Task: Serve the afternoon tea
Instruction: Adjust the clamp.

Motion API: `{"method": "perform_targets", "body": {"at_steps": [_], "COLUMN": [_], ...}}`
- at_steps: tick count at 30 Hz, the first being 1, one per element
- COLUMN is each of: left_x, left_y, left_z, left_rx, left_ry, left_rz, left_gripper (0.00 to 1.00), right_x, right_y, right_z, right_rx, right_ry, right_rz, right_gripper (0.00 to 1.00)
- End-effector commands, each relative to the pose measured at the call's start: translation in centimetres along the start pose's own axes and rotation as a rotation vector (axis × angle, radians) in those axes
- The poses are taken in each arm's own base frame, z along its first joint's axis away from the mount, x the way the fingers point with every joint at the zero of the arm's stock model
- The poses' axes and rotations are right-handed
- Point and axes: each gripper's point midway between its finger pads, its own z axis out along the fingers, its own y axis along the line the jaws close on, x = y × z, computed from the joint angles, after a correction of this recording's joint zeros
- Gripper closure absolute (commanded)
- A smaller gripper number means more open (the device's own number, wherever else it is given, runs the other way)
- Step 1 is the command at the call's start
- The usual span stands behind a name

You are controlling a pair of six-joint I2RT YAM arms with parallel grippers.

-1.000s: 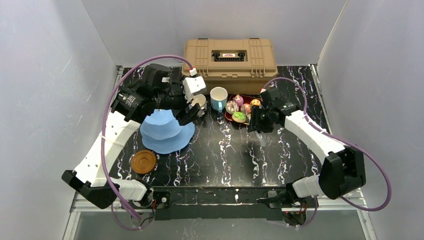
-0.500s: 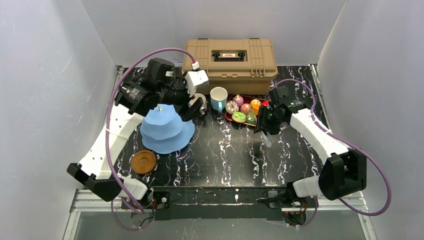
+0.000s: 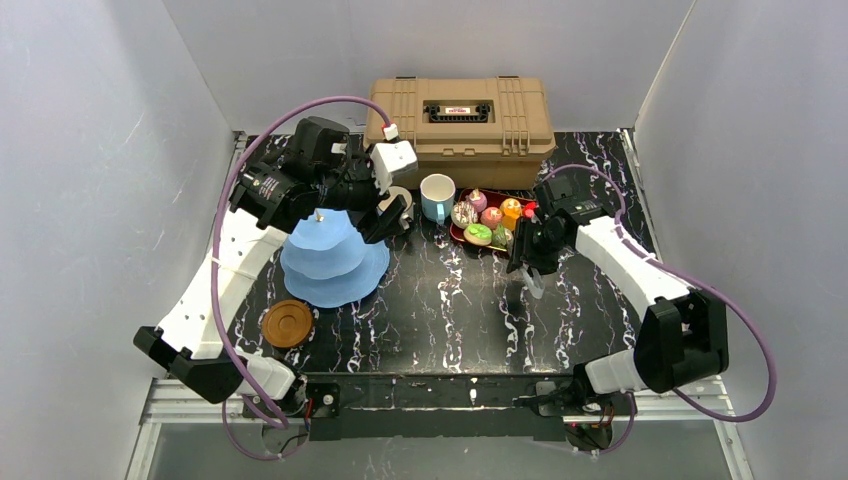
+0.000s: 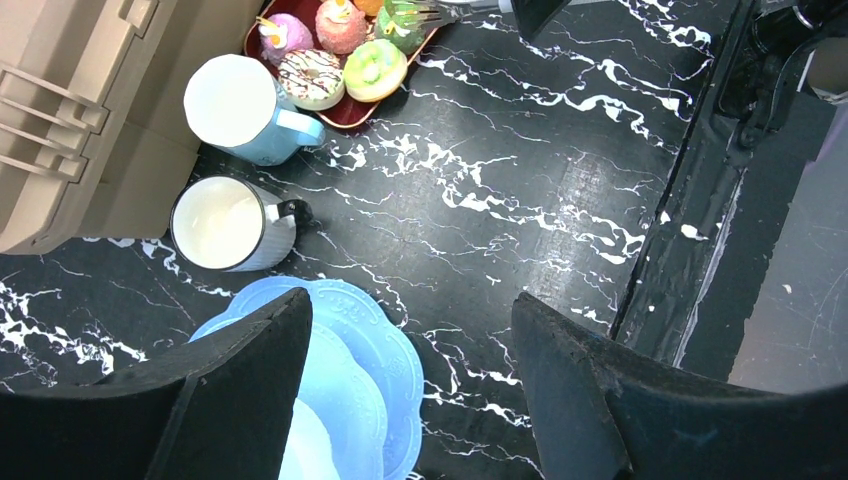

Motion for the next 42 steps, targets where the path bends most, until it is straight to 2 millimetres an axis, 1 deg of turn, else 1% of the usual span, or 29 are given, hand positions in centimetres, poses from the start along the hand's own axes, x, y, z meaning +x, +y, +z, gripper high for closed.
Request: {"method": "perform_targets", "body": {"at_steps": [1,3,9,22,23,24,27,28,30,33,38,42], "left_x": [-0.4,-0.4,-0.3,-0.3,-0.3,-0.4,-0.3,-0.2,0.1,0.5,1.1,1.5], "left_y": [-0.8,-0.9,-0.9,-1.3,-1.3,-1.3,-1.4,-1.5,-1.8,-2.5,-3.5,-4.1], "left_z": [-0.7,-0.7,-0.7,-0.6,-0.5,-0.5,-0.4,-0.3,-0.2,0.0,0.0,0.5], "left_rx": [0.022,0.026,0.029,0.048,0.051,0.053,0.061,0.066,0.082,0.119,0.173,0.206], "left_ry": [-0.029,-0.028,-0.028,-0.033,-0.032,-0.033,-0.032,-0.03,-0.031,-0.036,-0.056,-0.102], "left_rz": [-0.01,-0.014,-0.016,-0.021,-0.024,-0.026,-0.03,-0.029,-0.019,0.005,0.096,0.265], "left_gripper": [0.29,0.29,0.3,0.3,0.3,0.3,0.3,0.31,0.31,0.31,0.32,0.33], "right_x": [0.3,0.3,-0.3,-0.4,-0.4,-0.5,-0.7,-0.8,-1.4,-2.6,-4.0,-4.3], "right_y": [-0.7,-1.0,-1.4,-1.1,-1.1,-1.0,-0.8,-0.8,-0.6,-0.4,0.5,2.1], "right_z": [0.7,1.1,1.9,3.1,3.2,3.2,2.9,2.8,2.1,0.6,-1.6,-3.1], "right_rx": [0.02,0.033,0.06,0.048,0.045,0.042,0.034,0.035,0.04,0.048,0.022,-0.046], "right_ry": [0.016,0.02,0.012,0.044,0.044,0.044,0.035,0.03,0.004,-0.05,-0.135,-0.139], "right_rz": [-0.007,-0.008,-0.011,-0.004,-0.003,-0.004,-0.011,-0.013,-0.02,-0.032,-0.044,-0.054], "right_gripper": [0.57,0.55,0.53,0.5,0.52,0.56,0.81,0.85,0.9,0.98,0.99,0.99]}}
